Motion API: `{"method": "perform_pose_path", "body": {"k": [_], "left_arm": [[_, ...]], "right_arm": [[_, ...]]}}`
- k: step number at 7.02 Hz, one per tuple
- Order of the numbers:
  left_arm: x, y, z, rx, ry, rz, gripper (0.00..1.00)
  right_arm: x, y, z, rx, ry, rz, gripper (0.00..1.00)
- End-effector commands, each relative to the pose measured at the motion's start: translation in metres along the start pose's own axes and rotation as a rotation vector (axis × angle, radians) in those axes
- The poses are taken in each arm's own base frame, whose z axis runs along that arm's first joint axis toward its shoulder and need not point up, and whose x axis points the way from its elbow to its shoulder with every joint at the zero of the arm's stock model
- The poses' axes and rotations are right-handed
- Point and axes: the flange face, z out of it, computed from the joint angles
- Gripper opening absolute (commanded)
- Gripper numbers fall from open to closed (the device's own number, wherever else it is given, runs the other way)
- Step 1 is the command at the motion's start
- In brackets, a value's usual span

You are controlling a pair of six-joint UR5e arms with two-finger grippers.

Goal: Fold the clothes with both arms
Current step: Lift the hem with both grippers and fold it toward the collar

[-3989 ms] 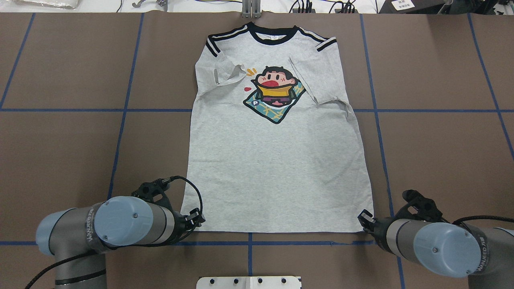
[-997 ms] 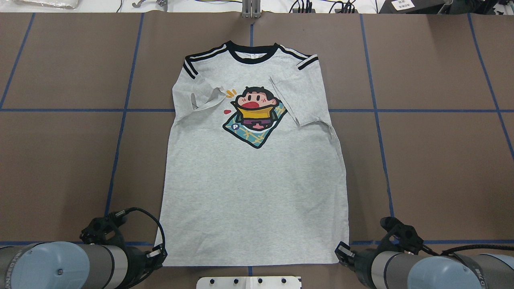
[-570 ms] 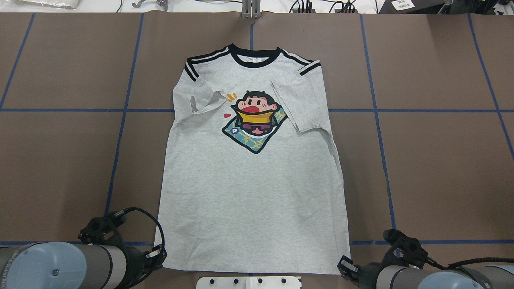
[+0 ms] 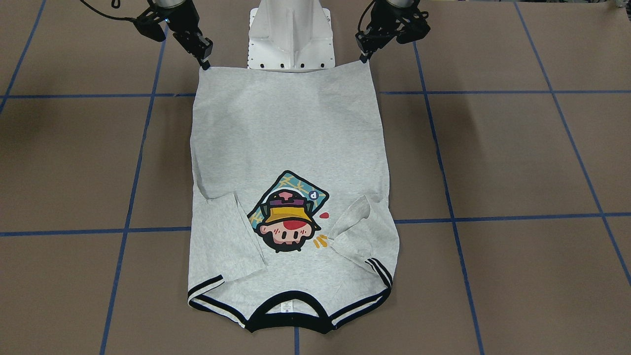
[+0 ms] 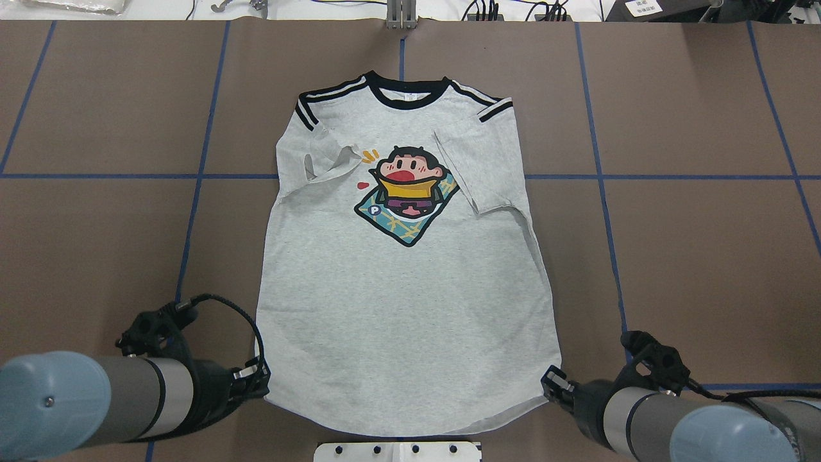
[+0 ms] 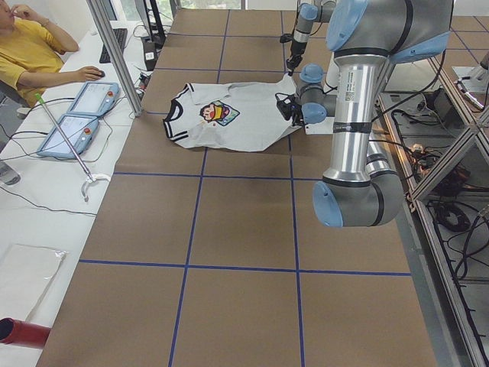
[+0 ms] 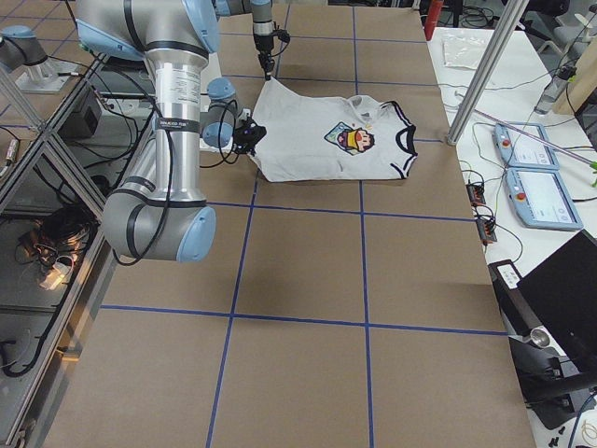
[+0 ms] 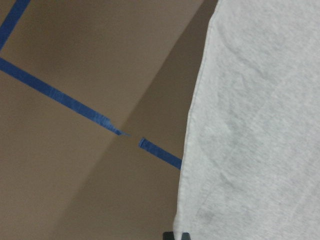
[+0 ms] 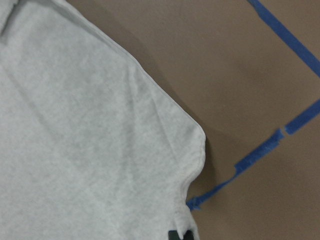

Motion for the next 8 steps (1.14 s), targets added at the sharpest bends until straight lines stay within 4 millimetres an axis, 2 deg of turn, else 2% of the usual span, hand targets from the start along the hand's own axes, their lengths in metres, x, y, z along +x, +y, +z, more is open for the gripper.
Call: {"method": "perform_pose_path", "body": {"k": [1, 2, 3, 4, 5, 6, 8], "left_arm": [[0.041, -0.065, -0.029, 0.124, 0.095, 0.076, 0.0], [0.056, -0.11, -0.022, 0.176, 0.084, 0.098, 0.0], [0.08, -0.152, -0.019, 0.221, 0.084, 0.116, 0.0], [0.091, -0.191, -0.022, 0.282, 0.08, 0.118, 0.0], [0.105, -0.225, -0.023, 0.331, 0.071, 0.129, 0.0], [0.117, -0.251, -0.013, 0.358, 0.089, 0.13, 0.0], [0.123, -0.294, 0.012, 0.39, 0.122, 0.124, 0.0]], "right_arm": [[-0.039, -0.044, -0.001, 0.061, -0.053, -0.028, 0.0], [-0.061, -0.073, 0.002, 0.104, -0.061, -0.077, 0.0], [-0.086, -0.101, -0.002, 0.161, -0.018, -0.111, 0.0], [-0.135, -0.119, -0.008, 0.236, 0.024, -0.136, 0.0], [-0.179, -0.142, -0.002, 0.308, 0.079, -0.161, 0.0], [-0.195, -0.175, 0.005, 0.355, 0.101, -0.167, 0.0], [-0.232, -0.205, 0.028, 0.4, 0.132, -0.175, 0.0]]}}
